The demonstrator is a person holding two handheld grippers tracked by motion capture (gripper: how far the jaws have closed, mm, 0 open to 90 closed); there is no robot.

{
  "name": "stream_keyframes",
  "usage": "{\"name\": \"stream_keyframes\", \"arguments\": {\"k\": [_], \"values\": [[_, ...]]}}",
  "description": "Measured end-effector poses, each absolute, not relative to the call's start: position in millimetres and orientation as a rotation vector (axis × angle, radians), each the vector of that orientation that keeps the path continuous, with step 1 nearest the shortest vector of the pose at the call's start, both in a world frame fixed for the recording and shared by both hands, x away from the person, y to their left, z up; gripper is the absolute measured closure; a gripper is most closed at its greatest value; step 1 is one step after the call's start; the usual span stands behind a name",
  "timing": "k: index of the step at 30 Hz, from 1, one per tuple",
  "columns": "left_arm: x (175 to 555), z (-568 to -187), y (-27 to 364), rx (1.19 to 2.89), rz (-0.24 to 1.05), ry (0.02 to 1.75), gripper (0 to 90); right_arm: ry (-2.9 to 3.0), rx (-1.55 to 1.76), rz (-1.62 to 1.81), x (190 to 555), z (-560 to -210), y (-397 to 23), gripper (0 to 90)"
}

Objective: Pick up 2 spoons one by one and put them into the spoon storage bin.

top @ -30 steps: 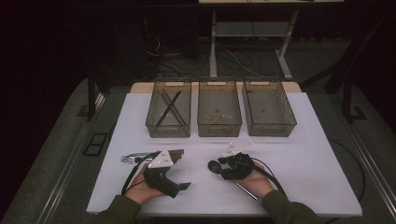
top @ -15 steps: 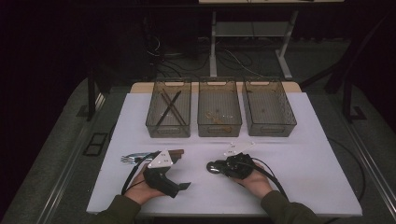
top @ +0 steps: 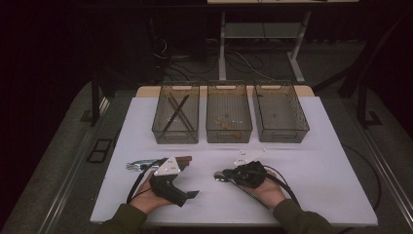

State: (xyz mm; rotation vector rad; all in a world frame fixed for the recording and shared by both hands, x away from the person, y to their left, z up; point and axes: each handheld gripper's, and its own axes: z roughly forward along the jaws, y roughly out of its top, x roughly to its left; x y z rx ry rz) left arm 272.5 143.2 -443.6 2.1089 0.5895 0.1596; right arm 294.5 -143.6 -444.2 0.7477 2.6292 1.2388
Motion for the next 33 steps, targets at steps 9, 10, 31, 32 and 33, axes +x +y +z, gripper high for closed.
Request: {"name": "stream_keyframes", "arguments": {"k": [9, 10, 31, 32, 33], "values": [[272.4, -443.6, 143.2, 2.110, 0.160, 0.589, 0.0, 2.640, 0.696, 1.215, 291.0, -442.0, -140.1, 88.4], [272.4, -443.6, 143.1, 2.110, 0.160, 0.589, 0.0, 2.635, 0.688, 1.203, 289.8, -441.4, -139.0, 88.4], [272.5, -442.8, 144.0, 2.102, 0.163, 0.589, 0.0, 2.605, 0.711, 1.256, 293.7, -427.8, -148.0, 88.6], [272.5, -442.6, 144.2, 2.103, 0.163, 0.589, 0.0, 2.598, 0.719, 1.260, 294.1, -426.9, -149.2, 88.6], [272.5, -442.8, 144.1, 2.100, 0.163, 0.589, 0.0, 2.592, 0.720, 1.267, 295.0, -426.1, -150.6, 88.6]]}}
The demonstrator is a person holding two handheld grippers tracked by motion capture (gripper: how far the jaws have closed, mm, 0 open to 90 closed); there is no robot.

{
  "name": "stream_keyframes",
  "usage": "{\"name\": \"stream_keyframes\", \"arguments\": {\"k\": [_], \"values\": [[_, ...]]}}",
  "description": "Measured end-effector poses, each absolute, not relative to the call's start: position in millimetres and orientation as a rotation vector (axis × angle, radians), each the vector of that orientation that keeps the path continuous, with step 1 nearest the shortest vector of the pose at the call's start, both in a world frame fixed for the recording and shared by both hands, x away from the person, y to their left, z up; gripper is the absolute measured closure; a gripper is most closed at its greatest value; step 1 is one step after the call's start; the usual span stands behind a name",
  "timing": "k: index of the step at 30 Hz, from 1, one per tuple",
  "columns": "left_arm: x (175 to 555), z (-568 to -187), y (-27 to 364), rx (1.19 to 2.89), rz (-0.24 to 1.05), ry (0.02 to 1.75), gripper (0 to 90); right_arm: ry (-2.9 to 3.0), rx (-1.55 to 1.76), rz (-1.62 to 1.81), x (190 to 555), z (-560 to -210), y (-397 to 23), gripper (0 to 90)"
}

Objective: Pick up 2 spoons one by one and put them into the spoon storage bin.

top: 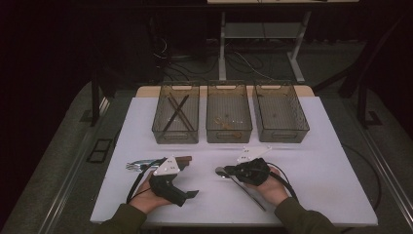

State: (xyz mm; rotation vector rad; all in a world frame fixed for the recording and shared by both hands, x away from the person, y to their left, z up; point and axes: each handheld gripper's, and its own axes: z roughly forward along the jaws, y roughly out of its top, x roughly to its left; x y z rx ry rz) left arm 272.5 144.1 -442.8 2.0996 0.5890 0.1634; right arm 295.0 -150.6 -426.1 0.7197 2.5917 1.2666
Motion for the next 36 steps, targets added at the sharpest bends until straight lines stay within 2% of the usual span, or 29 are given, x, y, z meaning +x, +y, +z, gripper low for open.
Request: {"name": "stream_keyframes", "arguments": {"k": [36], "values": [[274.2, -443.6, 144.9, 2.105, 0.164, 0.590, 0.0, 2.376, 0.886, 1.406, 331.2, -385.6, -197.0, 88.6]]}}
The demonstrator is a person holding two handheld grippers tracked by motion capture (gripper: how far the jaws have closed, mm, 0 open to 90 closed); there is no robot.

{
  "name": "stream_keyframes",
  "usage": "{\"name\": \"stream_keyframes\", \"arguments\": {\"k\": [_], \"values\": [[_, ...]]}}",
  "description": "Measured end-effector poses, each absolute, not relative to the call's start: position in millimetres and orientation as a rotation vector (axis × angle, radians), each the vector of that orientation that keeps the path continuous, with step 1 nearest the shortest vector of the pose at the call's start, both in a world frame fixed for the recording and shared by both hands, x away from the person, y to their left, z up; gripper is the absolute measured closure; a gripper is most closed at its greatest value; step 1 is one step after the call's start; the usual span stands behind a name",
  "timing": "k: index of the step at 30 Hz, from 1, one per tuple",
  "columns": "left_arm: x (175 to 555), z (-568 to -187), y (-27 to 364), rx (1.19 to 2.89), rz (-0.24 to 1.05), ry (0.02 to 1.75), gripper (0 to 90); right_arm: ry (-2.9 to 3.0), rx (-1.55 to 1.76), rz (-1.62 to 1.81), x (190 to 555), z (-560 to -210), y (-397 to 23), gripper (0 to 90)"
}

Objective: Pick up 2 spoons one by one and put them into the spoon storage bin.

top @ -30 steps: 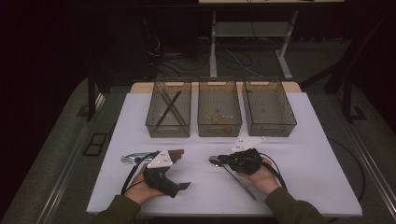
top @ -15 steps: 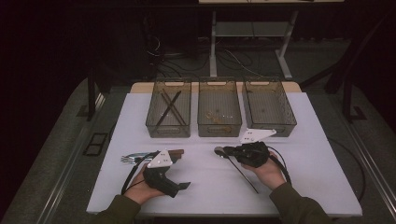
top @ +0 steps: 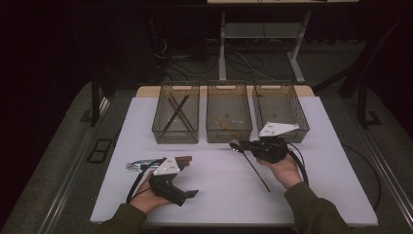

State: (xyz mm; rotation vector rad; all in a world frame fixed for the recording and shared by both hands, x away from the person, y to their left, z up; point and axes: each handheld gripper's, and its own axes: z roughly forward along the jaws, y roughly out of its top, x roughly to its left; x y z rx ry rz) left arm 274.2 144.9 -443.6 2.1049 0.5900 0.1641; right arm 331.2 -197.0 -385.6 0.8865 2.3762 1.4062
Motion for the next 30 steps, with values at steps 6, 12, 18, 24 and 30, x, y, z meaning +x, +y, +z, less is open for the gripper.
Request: {"name": "stream_keyframes", "arguments": {"k": [6, 12, 18, 24, 30], "values": [[274.8, -443.7, 145.4, 2.106, 0.170, 0.586, 0.0, 2.332, 0.918, 1.429, 339.4, -375.3, -204.4, 88.5], [274.9, -443.8, 145.5, 2.107, 0.169, 0.590, 0.0, 2.277, 0.943, 1.452, 352.2, -363.7, -210.6, 88.5], [274.4, -443.5, 145.5, 2.104, 0.166, 0.594, 0.0, 2.241, 0.977, 1.446, 370.2, -351.7, -210.8, 88.5], [274.2, -443.3, 145.5, 2.103, 0.165, 0.596, 0.0, 2.220, 0.999, 1.435, 388.4, -339.1, -206.6, 88.5], [273.9, -443.6, 144.9, 2.094, 0.161, 0.598, 0.0, 2.193, 1.022, 1.405, 410.5, -328.5, -198.3, 88.6]]}}
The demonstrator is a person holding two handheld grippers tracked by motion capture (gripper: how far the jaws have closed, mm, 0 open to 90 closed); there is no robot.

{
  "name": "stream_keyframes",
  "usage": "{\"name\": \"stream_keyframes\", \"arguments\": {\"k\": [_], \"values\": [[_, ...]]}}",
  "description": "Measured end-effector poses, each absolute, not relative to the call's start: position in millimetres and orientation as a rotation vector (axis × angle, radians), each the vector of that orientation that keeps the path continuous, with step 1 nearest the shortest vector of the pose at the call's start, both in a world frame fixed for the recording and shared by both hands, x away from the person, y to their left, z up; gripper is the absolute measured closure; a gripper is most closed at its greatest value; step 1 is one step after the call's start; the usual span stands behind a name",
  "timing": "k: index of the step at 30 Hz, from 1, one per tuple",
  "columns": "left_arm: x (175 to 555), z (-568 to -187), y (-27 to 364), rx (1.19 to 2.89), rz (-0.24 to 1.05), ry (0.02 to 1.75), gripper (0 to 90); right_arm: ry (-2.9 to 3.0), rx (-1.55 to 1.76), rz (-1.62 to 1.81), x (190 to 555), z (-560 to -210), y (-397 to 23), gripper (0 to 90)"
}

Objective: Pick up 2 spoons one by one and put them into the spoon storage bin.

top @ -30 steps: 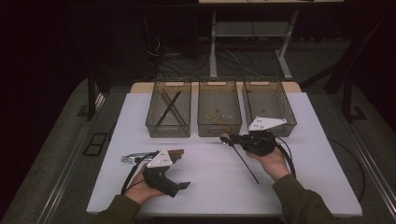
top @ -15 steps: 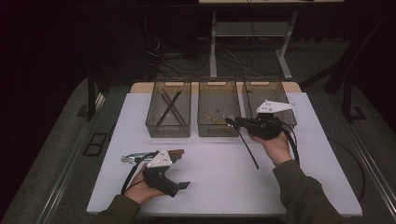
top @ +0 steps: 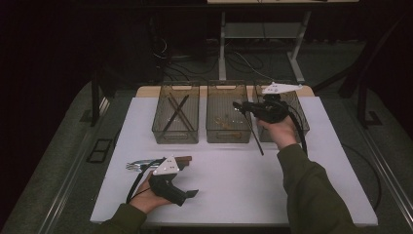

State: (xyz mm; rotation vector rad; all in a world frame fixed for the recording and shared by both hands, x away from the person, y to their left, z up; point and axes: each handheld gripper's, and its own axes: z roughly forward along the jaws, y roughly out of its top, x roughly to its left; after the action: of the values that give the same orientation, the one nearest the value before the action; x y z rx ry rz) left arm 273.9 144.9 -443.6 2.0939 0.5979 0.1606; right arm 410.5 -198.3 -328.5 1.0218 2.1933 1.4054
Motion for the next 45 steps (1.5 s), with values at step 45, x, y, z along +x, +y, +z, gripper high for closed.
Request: {"name": "stream_keyframes", "arguments": {"k": [45], "values": [[274.6, -442.0, 146.9, 2.092, 0.160, 0.578, 0.0, 2.189, 1.281, 1.109, 504.1, -377.5, -174.8, 54.5]]}}
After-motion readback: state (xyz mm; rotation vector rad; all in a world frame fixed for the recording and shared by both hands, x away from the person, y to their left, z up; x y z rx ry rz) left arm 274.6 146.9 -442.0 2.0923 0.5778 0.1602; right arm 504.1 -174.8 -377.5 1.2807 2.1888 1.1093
